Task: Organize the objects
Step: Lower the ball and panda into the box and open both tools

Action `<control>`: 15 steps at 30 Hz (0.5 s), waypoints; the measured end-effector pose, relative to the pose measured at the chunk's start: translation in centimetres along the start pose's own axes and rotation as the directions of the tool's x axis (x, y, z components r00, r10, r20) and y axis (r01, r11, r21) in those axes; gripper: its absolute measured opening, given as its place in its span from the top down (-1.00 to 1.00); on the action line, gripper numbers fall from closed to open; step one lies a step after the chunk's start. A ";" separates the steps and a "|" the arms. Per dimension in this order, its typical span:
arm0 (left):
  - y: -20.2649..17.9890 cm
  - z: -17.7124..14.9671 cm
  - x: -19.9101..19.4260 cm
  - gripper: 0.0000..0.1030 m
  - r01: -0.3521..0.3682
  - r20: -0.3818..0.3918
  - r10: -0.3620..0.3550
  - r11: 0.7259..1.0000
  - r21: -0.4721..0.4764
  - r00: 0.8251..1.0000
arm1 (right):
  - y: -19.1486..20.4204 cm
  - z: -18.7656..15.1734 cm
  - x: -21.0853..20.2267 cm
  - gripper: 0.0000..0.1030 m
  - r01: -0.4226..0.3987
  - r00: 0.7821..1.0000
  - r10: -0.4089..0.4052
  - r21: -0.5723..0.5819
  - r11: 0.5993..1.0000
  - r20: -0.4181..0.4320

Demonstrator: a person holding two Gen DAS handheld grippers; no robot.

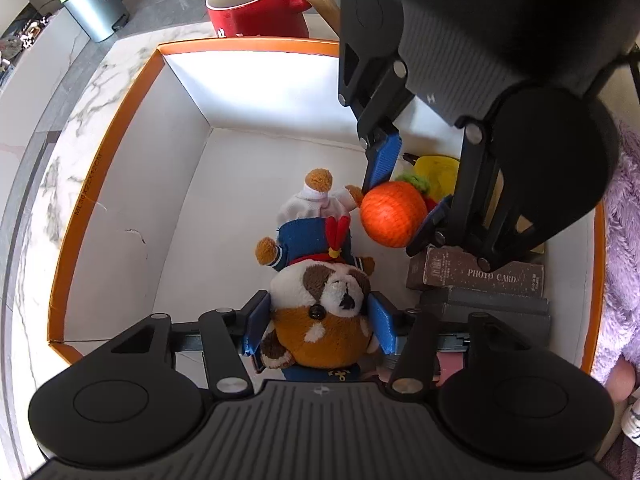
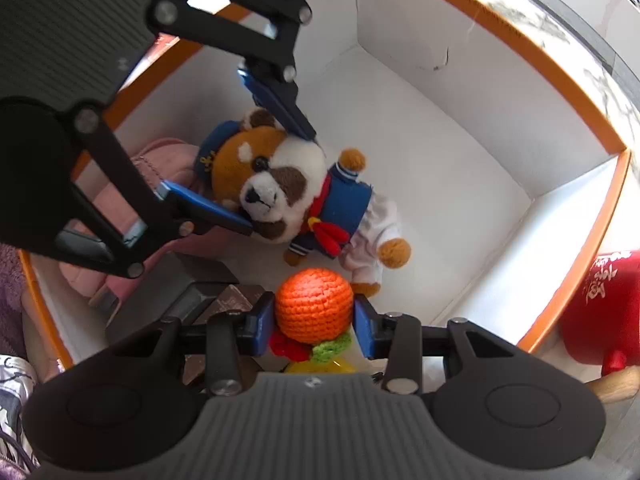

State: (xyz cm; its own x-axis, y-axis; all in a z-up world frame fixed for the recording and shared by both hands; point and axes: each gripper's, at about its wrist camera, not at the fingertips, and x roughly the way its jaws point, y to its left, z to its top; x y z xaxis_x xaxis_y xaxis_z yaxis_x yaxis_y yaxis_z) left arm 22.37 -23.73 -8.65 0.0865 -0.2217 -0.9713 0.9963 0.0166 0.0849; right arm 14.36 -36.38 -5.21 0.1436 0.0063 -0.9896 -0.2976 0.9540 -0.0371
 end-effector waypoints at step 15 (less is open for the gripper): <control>1.3 0.5 1.2 -0.04 0.039 0.021 -0.038 0.996 -0.082 0.999 | -1.0 -0.1 -1.0 0.14 -0.025 1.000 0.025 0.020 0.999 0.009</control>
State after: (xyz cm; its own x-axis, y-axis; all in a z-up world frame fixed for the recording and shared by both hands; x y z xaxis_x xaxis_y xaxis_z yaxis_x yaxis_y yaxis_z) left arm 23.78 -24.48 -9.58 0.0487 -0.2427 -0.9689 0.9957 0.0880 0.0281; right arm 14.40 -37.33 -4.21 0.1442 0.0330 -0.9890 -0.2823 0.9593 -0.0091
